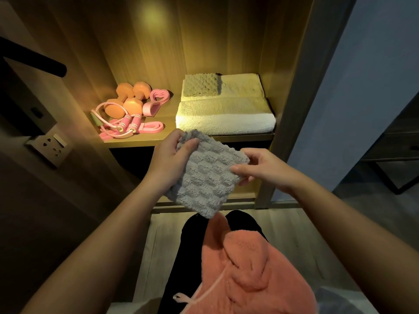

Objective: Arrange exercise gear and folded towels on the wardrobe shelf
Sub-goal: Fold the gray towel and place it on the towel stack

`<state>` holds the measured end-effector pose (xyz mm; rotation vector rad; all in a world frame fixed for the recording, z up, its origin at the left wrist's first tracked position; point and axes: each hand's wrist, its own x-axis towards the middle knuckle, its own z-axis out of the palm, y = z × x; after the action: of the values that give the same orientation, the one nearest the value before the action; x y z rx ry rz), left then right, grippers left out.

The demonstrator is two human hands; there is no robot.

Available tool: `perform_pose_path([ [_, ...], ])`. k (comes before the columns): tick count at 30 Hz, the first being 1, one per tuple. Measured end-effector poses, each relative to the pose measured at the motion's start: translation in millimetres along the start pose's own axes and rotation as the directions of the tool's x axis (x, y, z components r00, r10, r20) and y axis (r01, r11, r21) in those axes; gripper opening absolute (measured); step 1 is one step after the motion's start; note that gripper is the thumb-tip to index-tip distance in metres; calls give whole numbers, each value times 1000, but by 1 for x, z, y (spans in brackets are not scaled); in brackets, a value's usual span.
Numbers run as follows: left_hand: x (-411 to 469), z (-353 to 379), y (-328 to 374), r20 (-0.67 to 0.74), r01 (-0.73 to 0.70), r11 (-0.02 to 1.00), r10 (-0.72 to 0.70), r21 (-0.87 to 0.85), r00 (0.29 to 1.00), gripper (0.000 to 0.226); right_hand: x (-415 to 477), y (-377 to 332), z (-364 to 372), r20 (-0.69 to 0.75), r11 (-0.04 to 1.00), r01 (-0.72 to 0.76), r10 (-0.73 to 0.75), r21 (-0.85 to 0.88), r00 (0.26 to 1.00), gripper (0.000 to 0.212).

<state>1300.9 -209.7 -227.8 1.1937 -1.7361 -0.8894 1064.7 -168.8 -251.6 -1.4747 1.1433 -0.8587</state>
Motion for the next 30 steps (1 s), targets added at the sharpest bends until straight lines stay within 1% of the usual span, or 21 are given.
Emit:
perform_pose_path([
  [1, 2, 2, 0, -12, -8, 1000, 8, 3, 1000, 28, 2, 0, 0, -37, 998, 1, 1, 61, 999, 35],
  [3, 6, 5, 3, -21, -46, 999, 46, -7, 999, 32, 4, 1, 7, -98, 947, -2, 35, 320, 995, 40],
  [5, 7, 8, 7, -20, -85, 996, 85, -18, 996, 37, 7, 7, 18, -97, 819, -36, 111, 573, 989, 56],
  [7, 7, 10, 12, -27, -113, 992, 112, -53, 993, 34, 8, 11, 34, -38, 731, -95, 163, 676, 986, 57],
  [9, 8, 10, 17, -64, -89, 990, 82, -109, 995, 28, 10, 12, 44, -33, 738, -112, 179, 665, 983, 48],
  [10, 8, 9, 17, -58, -27, 989, 18, -148, 998, 32, 11, 11, 46, -62, 735, -103, 194, 670, 979, 47],
  [12, 9, 5, 14, 58, 180, 970, -173, -165, 983, 50, 14, 11, 48, -139, 725, -64, 217, 686, 966, 43],
  [13, 8, 5, 9, 131, 264, 956, -248, -128, 960, 52, 16, 11, 47, -185, 730, -30, 212, 682, 960, 40],
  [14, 6, 6, 3, 164, 304, 948, -287, -89, 944, 45, 17, 11, 48, -230, 744, 2, 204, 668, 952, 36],
  [15, 5, 9, -3, 138, 302, 952, -292, -54, 946, 31, 19, 10, 49, -279, 777, 32, 187, 628, 942, 30],
  [16, 4, 13, -6, 72, 289, 957, -287, -16, 955, 21, 20, 8, 51, -346, 840, 59, 158, 539, 925, 24],
  [18, 1, 24, -12, -82, 252, 966, -246, 63, 966, 18, 22, 5, 55, -504, 975, 89, 28, 206, 863, 18],
  [19, -2, 30, -13, -151, 222, 969, -206, 104, 967, 18, 23, 7, 57, -555, 995, 82, -39, 52, 831, 21],
  [20, -5, 36, -15, -199, 184, 974, -155, 135, 968, 15, 24, 9, 58, -589, 997, 72, -82, -41, 804, 24],
  [21, -7, 39, -18, -221, 150, 976, -114, 155, 969, 12, 24, 11, 58, -611, 994, 69, -104, -81, 785, 27],
  [22, -9, 41, -20, -227, 135, 977, -96, 164, 969, 11, 24, 13, 58, -618, 994, 71, -106, -81, 779, 28],
  [23, -8, 41, -23, -224, 135, 978, -97, 159, 970, 13, 23, 15, 57, -609, 997, 79, -79, -27, 789, 28],
  [25, -4, 36, -27, -218, 176, 979, -151, 100, 964, 21, 18, 17, 55, -520, 970, 91, 40, 224, 853, 41],
  [27, -1, 30, -30, -234, 241, 970, -241, -31, 942, 28, 11, 23, 52, -347, 888, 58, 117, 456, 930, 65],
  [29, -1, 29, -31, -254, 271, 955, -295, -125, 921, 34, 6, 31, 55, -240, 880, 32, 94, 473, 966, 78],
  [30, -2, 30, -31, -261, 270, 952, -300, -144, 918, 35, 6, 34, 59, -247, 897, 50, 67, 440, 967, 80],
])
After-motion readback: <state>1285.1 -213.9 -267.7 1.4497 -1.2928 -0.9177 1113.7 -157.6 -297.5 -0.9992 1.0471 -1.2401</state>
